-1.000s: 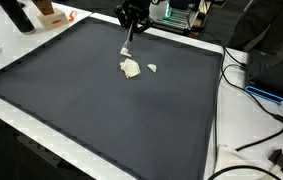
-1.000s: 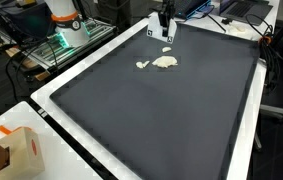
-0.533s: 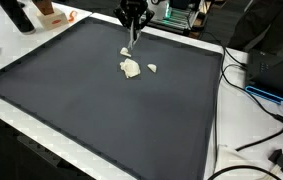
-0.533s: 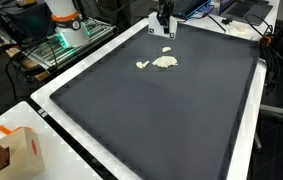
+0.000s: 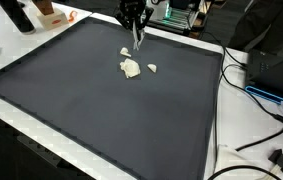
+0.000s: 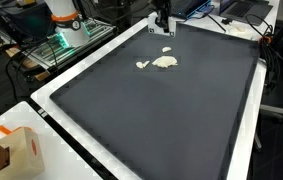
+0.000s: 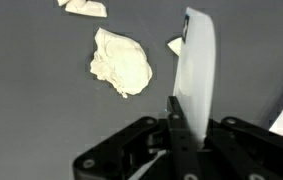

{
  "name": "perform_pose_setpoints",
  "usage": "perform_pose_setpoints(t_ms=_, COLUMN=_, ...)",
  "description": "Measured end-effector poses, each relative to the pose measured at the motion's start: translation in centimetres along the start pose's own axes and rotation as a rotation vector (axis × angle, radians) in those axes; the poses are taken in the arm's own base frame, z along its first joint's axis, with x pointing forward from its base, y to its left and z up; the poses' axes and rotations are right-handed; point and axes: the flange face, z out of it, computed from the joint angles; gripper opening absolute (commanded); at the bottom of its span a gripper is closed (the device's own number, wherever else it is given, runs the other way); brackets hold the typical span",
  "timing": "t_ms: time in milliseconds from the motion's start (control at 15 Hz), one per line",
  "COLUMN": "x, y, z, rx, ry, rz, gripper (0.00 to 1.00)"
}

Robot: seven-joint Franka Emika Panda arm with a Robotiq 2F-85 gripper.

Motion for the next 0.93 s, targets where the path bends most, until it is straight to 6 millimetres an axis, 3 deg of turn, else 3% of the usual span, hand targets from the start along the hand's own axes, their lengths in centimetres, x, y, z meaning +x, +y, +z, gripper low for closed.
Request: perform_pose_setpoints(t_ms=933, x=-2.5, y=3.4, z=2.4, rx=0.149, ry=-0.068, rz=0.027, gripper=0.01)
